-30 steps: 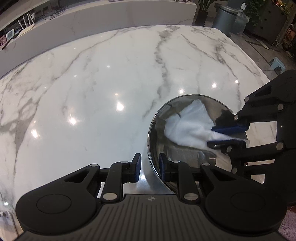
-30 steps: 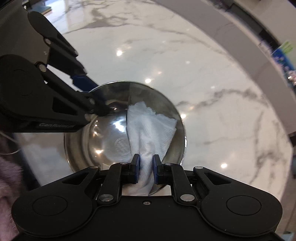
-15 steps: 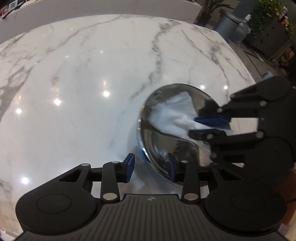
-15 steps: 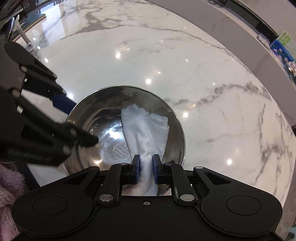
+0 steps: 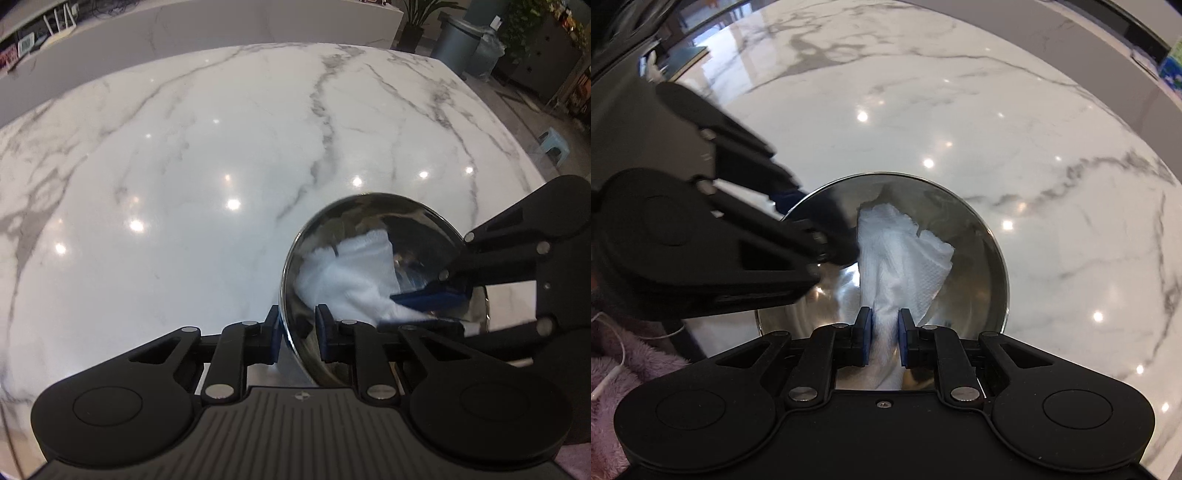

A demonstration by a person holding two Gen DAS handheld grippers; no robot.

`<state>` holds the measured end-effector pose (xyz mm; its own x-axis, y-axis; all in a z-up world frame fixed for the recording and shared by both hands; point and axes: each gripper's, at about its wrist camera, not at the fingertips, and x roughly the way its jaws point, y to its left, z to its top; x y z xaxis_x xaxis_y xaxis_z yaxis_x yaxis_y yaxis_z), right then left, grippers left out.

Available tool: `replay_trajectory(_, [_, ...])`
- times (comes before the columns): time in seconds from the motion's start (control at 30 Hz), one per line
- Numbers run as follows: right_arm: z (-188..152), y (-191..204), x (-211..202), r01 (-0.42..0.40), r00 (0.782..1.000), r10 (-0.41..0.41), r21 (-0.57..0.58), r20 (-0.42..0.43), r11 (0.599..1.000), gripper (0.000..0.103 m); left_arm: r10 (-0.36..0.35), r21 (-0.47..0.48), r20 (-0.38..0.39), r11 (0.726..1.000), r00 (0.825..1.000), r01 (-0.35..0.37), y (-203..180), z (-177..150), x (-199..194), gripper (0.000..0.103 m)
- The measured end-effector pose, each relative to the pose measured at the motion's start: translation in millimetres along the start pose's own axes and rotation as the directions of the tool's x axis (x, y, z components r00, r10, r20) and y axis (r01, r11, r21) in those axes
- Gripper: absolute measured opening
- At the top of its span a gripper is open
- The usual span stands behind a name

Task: Clean bowl
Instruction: 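Wipe the white cloth around the bowl interior with the right gripper, then sweep the cloth across the bowl bottom with the right gripper while the left gripper holds the rim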

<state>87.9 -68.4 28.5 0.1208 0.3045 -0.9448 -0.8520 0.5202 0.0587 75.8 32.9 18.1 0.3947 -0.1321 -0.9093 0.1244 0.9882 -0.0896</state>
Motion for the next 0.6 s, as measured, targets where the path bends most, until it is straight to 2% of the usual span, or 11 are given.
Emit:
replay_trajectory(0.23, [-0.7, 5.4, -2.2, 0.055, 0.998, -0.058, -0.081, -0.040, 0.995, 0.013, 0.013, 0.027, 0.010, 1.000, 1.000, -0.014, 1.6, -1.1, -3.6, 0.017])
replay_trajectory(0.43, [-0.6, 16.4, -1.8, 0.218, 0.973, -0.228, -0.187, -0.032, 0.958, 0.013, 0.027, 0.056, 0.016, 0.998, 1.000, -0.028, -2.5, -1.2, -4.4, 0.020])
replay_trajectory(0.6, [-0.1, 19.7, 1.9, 0.240, 0.968, -0.251, -0.202, -0.028, 0.949, 0.013, 0.039, 0.060, 0.022, 0.997, 0.999, -0.041, -4.4, -1.6, -5.7, 0.020])
